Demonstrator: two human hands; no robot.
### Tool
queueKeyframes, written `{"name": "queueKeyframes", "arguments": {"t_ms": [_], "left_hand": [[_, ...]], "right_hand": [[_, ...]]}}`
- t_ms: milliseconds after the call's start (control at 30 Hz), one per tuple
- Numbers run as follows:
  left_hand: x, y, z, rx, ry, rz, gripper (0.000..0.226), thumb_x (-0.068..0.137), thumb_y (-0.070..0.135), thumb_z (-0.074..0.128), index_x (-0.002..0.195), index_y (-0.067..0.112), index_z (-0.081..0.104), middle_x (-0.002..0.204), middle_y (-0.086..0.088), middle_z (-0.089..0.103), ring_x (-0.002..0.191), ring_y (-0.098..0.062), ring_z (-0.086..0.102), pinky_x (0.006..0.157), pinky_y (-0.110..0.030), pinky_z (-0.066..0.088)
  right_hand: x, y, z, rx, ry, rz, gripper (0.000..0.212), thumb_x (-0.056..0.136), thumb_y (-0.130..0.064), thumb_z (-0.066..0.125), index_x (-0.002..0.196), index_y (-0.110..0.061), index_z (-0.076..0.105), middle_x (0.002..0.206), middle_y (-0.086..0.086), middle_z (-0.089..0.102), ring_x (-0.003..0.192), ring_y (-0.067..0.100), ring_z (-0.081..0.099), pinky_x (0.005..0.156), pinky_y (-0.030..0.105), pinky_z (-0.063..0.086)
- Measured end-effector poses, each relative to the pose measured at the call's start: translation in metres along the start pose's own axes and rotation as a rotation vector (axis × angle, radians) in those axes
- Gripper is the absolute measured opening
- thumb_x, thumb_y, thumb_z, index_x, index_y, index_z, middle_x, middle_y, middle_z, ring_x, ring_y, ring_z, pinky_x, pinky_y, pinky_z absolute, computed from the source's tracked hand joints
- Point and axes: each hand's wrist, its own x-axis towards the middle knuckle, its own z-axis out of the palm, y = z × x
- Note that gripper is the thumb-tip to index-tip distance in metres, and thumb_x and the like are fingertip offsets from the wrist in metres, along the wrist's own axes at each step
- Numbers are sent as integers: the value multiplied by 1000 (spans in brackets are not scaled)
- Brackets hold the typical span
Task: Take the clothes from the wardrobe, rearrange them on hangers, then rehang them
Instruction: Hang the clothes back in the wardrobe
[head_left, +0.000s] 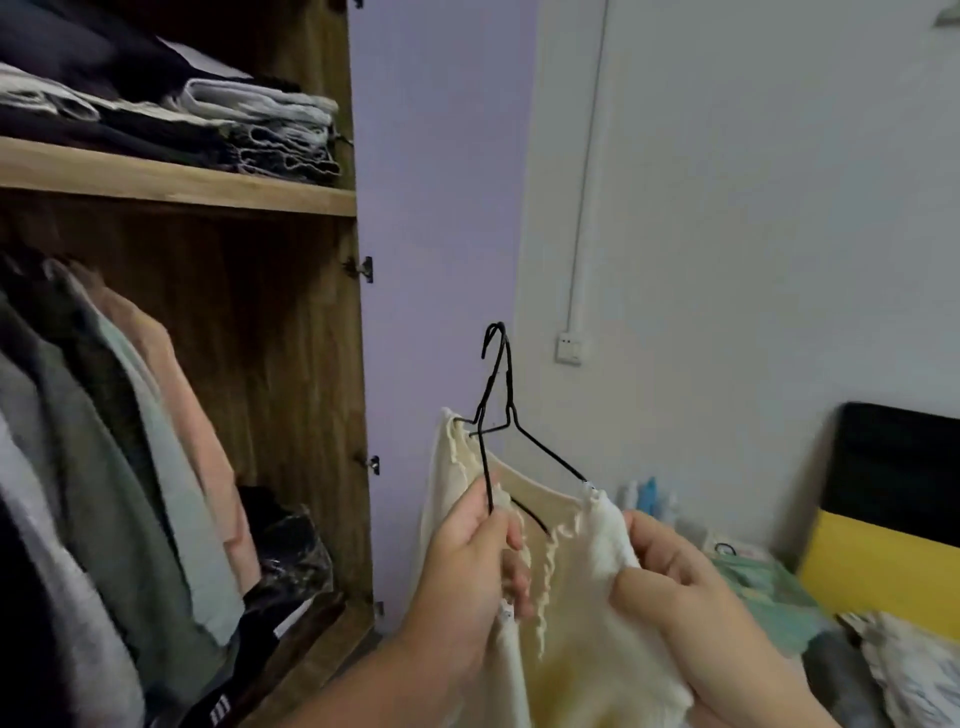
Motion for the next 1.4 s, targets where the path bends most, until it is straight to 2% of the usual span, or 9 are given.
{"name": "queueKeyframes", "arguments": {"t_ms": [133, 467, 800, 1033, 1067, 1133, 1267, 1333, 1400], "left_hand": [[54, 2, -26, 50, 134, 46, 43, 97, 2, 31, 101, 37, 55, 50, 10, 42, 35, -6, 28, 32, -18, 26], [176, 40, -76, 65, 399, 164, 32, 95, 1, 35, 95, 21, 60, 54, 0, 30, 35, -7, 24, 36, -17, 18], [259, 50, -189, 331, 614, 195, 28, 99, 15, 37, 75, 18, 53, 40, 5, 37, 31, -6, 30, 32, -17, 27], [328, 77, -273, 493, 651, 254, 23, 98, 16, 38, 99, 17, 61, 40, 8, 49, 32, -3, 41, 31, -21, 37], [338, 84, -282, 509, 650, 272, 25, 98, 14, 37, 95, 22, 61, 45, 5, 57, 38, -7, 57, 36, -29, 47], [359, 99, -301, 520, 681, 295, 28, 98, 12, 35, 95, 28, 58, 78, -4, 61, 81, -15, 59, 77, -44, 44], [399, 127, -338, 639, 796, 352, 24, 97, 9, 36, 106, 11, 57, 87, -18, 58, 88, -48, 50, 81, -56, 41], [414, 140, -355, 619, 803, 362, 35, 98, 9, 35, 95, 31, 62, 77, 1, 66, 73, -34, 62, 82, -47, 47], [428, 152, -374, 602, 793, 389, 51, 97, 6, 33, 75, 41, 61, 49, 16, 59, 44, -5, 56, 46, -22, 51]], "right_hand": [[71, 3, -2, -88, -110, -18, 38, 54, -4, 47, 89, -2, 63, 69, 15, 59, 60, 23, 53, 51, 23, 40], [242, -2, -9, -54, -307, 21, 39, 50, -5, 45, 81, -11, 68, 59, 12, 55, 42, 18, 48, 39, 20, 39], [372, 15, 44, -148, -394, -94, 40, 77, 16, 42, 71, -16, 65, 61, 9, 62, 49, 18, 51, 48, 25, 39], [468, 26, 117, -172, -356, -153, 33, 79, 21, 41, 75, -5, 61, 57, 10, 59, 42, 13, 47, 49, 24, 37], [481, 25, 130, -172, -353, -169, 32, 79, 21, 41, 75, -4, 60, 56, 11, 57, 42, 13, 46, 47, 23, 37], [506, 25, 159, -164, -345, -196, 30, 78, 22, 41, 76, -2, 60, 56, 14, 56, 41, 13, 44, 41, 18, 37], [551, 23, 211, -165, -346, -240, 30, 79, 17, 45, 77, -8, 62, 54, 5, 59, 47, 16, 52, 44, 23, 42], [571, 21, 235, -203, -372, -253, 28, 81, 11, 47, 79, -13, 61, 58, 2, 62, 52, 17, 57, 47, 27, 44], [591, 20, 259, -214, -400, -258, 24, 82, 8, 47, 82, -12, 60, 67, 7, 64, 59, 20, 61, 50, 32, 49]]}}
